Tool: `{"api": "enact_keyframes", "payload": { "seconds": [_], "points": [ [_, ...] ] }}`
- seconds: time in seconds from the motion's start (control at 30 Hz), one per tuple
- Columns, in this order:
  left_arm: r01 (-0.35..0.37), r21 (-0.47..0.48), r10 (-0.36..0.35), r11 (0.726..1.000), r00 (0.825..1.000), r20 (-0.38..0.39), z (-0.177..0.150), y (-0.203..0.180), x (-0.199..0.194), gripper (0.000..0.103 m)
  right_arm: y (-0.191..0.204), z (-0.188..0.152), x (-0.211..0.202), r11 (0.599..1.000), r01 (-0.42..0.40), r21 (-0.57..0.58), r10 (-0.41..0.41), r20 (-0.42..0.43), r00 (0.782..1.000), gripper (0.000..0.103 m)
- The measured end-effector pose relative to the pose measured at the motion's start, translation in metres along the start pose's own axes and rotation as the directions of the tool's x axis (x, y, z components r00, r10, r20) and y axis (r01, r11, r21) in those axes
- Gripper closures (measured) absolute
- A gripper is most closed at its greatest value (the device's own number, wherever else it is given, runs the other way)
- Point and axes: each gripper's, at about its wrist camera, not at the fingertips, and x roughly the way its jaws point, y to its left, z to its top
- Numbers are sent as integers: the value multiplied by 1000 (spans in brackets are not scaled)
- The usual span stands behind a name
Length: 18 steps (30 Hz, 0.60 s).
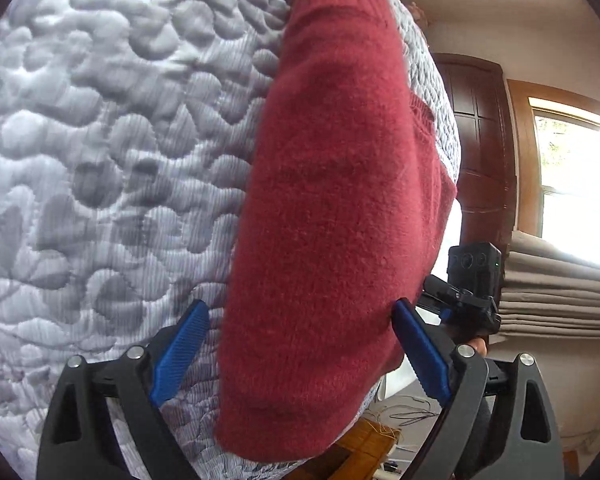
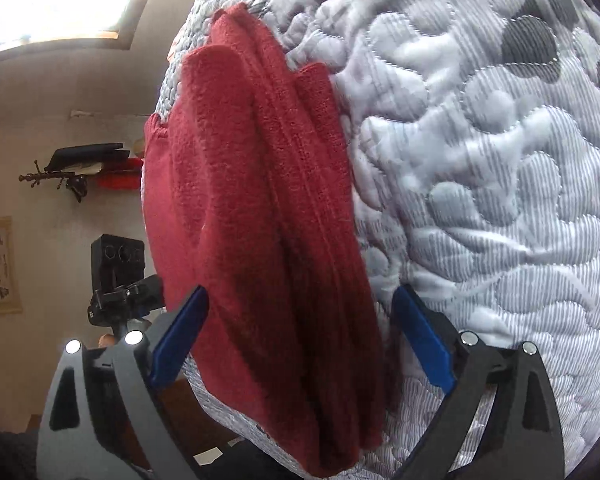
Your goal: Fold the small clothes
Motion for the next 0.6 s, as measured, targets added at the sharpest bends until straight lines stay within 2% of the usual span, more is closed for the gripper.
{"api": "enact_keyframes", "payload": {
  "seconds": [0.1,0.13,0.17,0.2,0.23,0.27,0.4,0.5,0.6],
  "points": [
    [23,-21,-23,1000,1000,1,2,2,10,11,12,1,11,1000,-7,-23,6,-27,1000,10],
    [23,-31,-22,999,1000,14,1,3,9,13,14,0,16,1000,6,-31,-6,-25,1000,16],
    [16,-34,-16,999,1000,24,0,4,9,35,16,2,23,999,14,-31,-15,-28,999,38],
    [-2,-43,3,999,1000,19,0,4,10,45,16,1,26,1000,6,-15,-7,-25,1000,43],
    [-8,-55,9,998,1000,19,-1,4,8,49,18,0,24,1000,-2,-12,2,-10,1000,55],
    [-10,-55,11,998,1000,17,-3,4,5,56,22,-1,21,1000,1,-18,-1,5,1000,60],
    [-69,18,68,997,997,44,-9,-20,-15,63,52,-15,8,997,21,-75,-16,66,998,65],
    [-83,45,79,996,992,95,-20,-31,-49,64,82,-27,7,993,7,-118,4,88,996,66],
    [-100,49,92,994,987,134,-40,-27,-91,64,113,-41,21,987,-31,-156,44,81,996,66]
  ]
}}
